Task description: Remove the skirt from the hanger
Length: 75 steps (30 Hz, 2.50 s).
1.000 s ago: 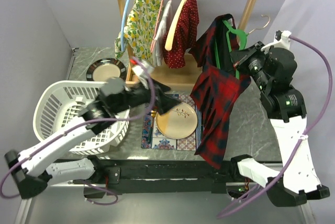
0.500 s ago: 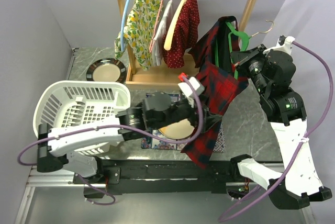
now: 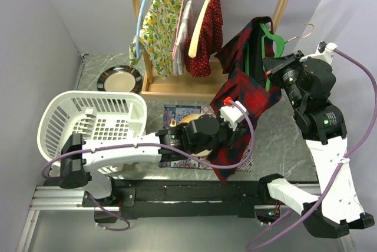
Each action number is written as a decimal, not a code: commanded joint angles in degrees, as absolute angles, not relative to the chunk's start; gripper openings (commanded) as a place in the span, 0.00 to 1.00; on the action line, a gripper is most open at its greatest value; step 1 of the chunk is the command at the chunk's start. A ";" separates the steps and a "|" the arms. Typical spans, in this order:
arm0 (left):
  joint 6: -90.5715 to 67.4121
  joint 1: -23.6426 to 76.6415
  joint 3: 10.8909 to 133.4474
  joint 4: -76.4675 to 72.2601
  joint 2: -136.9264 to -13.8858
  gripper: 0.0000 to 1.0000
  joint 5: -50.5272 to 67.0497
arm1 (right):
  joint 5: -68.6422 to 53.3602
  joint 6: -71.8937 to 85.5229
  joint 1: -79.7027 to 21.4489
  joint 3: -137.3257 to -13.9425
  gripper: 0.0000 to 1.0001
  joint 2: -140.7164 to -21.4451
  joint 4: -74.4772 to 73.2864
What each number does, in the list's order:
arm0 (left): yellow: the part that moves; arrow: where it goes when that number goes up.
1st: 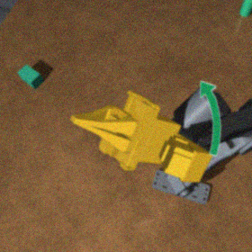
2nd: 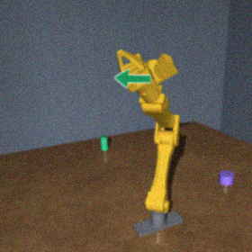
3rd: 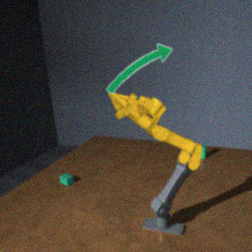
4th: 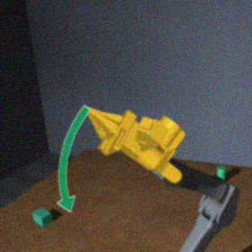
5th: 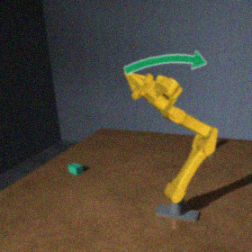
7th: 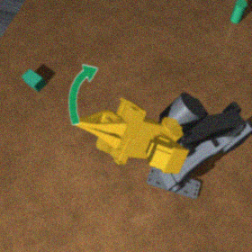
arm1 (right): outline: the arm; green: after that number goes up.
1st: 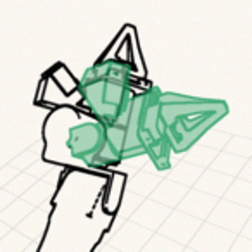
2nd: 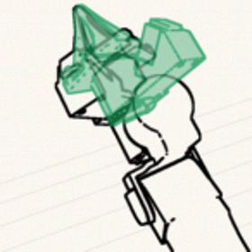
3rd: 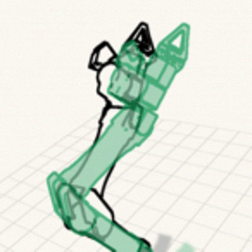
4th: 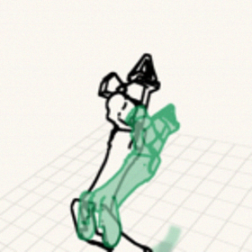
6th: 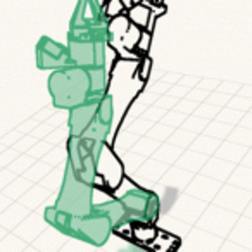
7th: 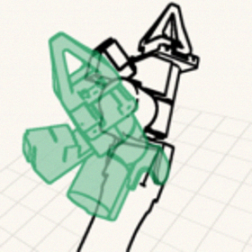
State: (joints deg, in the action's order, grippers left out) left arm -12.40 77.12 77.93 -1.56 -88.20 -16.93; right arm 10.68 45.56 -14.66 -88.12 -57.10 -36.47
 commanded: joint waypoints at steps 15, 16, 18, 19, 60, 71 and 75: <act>-17.93 78.13 67.32 3.33 -71.11 0.01 -33.82 | 6.70 33.76 -14.59 -115.32 0.00 -58.98 -43.59; -16.89 78.13 68.11 3.77 -70.23 0.01 -34.45 | 1.81 33.23 -14.50 -114.62 0.00 -57.76 -42.90; -15.39 78.13 70.83 3.96 -67.17 0.01 -35.94 | -2.09 32.09 -14.59 -111.98 0.00 -56.00 -42.02; -13.55 78.13 71.88 3.96 -66.19 0.01 -36.03 | -4.20 31.56 -14.59 -110.93 0.00 -53.81 -41.14; 75.54 77.79 92.72 -51.75 -58.88 0.01 -57.14 | -14.50 25.40 -14.68 -88.33 0.00 -31.54 -24.52; 58.19 46.72 95.19 -34.97 -65.21 0.01 -54.93 | -11.96 25.14 -14.68 -86.57 0.00 -35.15 -24.34; 55.13 39.56 92.46 -34.12 -63.20 0.01 -56.16 | -11.95 24.26 -14.68 -85.26 0.00 -36.21 -24.35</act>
State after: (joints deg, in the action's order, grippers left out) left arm 60.10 45.65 92.84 -34.48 -65.58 -58.46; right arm -13.21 25.76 -14.48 -86.11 -34.72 -26.81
